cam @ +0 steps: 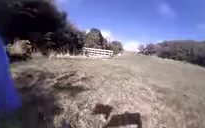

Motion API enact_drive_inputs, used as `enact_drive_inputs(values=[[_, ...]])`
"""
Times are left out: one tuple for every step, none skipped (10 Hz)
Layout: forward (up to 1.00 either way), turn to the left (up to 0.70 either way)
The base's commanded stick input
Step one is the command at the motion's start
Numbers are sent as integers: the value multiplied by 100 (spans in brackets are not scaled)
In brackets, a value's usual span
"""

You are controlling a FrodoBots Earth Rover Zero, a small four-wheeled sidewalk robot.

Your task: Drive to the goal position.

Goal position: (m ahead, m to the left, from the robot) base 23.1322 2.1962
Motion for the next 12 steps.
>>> enact_drive_inputs(values=[[70,0],[40,0],[10,0],[50,0],[21,0],[0,0],[0,0],[0,0],[0,0],[0,0],[0,0],[0,0]])
